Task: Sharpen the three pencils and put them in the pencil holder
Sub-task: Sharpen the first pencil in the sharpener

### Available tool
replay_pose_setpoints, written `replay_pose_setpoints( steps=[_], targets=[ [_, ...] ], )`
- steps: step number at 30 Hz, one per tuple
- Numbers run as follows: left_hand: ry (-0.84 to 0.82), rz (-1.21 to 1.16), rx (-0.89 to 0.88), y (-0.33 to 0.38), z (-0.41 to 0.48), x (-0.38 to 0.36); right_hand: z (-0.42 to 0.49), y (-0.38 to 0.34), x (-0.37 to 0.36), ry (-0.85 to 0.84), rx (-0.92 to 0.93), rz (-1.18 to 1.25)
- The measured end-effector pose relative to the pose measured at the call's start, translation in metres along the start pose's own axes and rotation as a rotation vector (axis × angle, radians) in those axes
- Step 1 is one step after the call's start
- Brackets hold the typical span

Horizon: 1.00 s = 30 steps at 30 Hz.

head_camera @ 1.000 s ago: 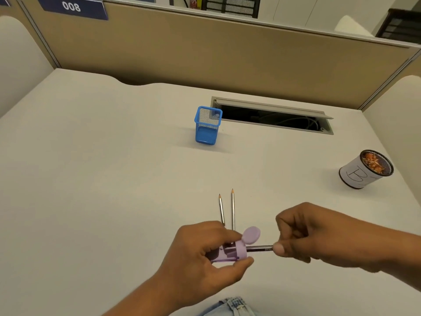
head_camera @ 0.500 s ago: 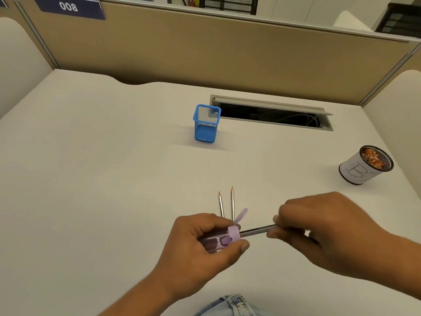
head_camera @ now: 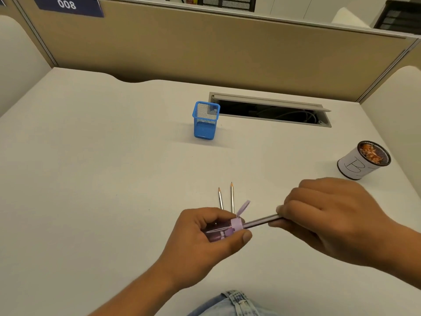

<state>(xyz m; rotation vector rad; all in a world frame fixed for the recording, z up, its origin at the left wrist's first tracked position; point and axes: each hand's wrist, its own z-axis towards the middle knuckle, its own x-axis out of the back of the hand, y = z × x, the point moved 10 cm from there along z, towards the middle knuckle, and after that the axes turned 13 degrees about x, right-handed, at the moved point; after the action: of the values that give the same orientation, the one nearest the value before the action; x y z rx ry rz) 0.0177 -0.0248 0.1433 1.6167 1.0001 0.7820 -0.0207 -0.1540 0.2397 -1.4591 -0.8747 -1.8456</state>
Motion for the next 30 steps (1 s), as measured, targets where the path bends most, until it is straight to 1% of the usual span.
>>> replay_pose_setpoints(
  steps=[2, 3, 4, 5, 6, 8, 9, 10, 11, 12, 13, 15, 17, 19, 20, 22, 24, 26, 28, 30],
  targets=[
    [0.032, 0.005, -0.039, 0.006, -0.002, 0.002, 0.002, -0.006, 0.003, 0.039, 0.035, -0.039],
    [0.058, 0.047, -0.083, 0.011, -0.003, 0.005, 0.002, -0.005, 0.002, 0.018, 0.001, 0.005],
    [0.082, 0.118, -0.152, 0.019, -0.005, 0.006, 0.002, -0.002, -0.003, -0.003, -0.079, 0.093],
    [0.096, 0.203, -0.243, 0.028, -0.009, 0.006, -0.001, 0.008, -0.011, -0.025, -0.214, 0.249],
    [0.097, 0.288, -0.341, 0.038, -0.014, 0.004, -0.008, 0.018, -0.025, -0.065, -0.401, 0.488],
    [0.075, 0.429, -0.478, 0.049, -0.022, -0.003, -0.031, 0.02, -0.06, -0.161, -0.779, 1.05],
    [0.06, 0.467, -0.511, 0.051, -0.025, -0.006, -0.039, 0.012, -0.071, -0.236, -0.89, 1.245],
    [0.049, 0.48, -0.524, 0.052, -0.026, -0.008, -0.043, 0.005, -0.075, -0.292, -0.922, 1.344],
    [0.041, 0.475, -0.516, 0.051, -0.026, -0.007, -0.045, 0.002, -0.075, -0.332, -0.902, 1.344],
    [0.039, 0.46, -0.493, 0.05, -0.026, -0.006, -0.044, 0.002, -0.071, -0.349, -0.867, 1.305],
    [0.041, 0.438, -0.461, 0.048, -0.025, -0.004, -0.041, 0.004, -0.066, -0.322, -0.829, 1.249],
    [0.045, 0.383, -0.392, 0.042, -0.023, -0.001, -0.035, 0.015, -0.05, -0.205, -0.742, 1.083],
    [0.05, 0.328, -0.335, 0.036, -0.023, 0.001, -0.025, 0.022, -0.026, -0.116, -0.576, 0.752],
    [0.06, 0.237, -0.265, 0.03, -0.021, 0.003, -0.013, 0.018, -0.001, -0.072, -0.367, 0.379],
    [0.065, 0.175, -0.222, 0.027, -0.019, 0.005, -0.008, 0.013, 0.008, -0.034, -0.27, 0.229],
    [0.066, 0.059, -0.149, 0.022, -0.016, 0.008, -0.004, 0.005, 0.021, 0.06, -0.13, 0.03],
    [0.037, -0.04, -0.105, 0.02, -0.015, 0.007, -0.001, -0.004, 0.031, 0.166, -0.032, -0.107],
    [0.003, -0.107, -0.075, 0.018, -0.014, 0.006, -0.001, -0.009, 0.036, 0.231, 0.019, -0.161],
    [-0.031, -0.13, -0.05, 0.015, -0.014, 0.003, 0.001, -0.014, 0.039, 0.258, 0.066, -0.193],
    [-0.039, -0.116, -0.051, 0.015, -0.015, 0.003, 0.004, -0.017, 0.038, 0.236, 0.099, -0.2]
  ],
)
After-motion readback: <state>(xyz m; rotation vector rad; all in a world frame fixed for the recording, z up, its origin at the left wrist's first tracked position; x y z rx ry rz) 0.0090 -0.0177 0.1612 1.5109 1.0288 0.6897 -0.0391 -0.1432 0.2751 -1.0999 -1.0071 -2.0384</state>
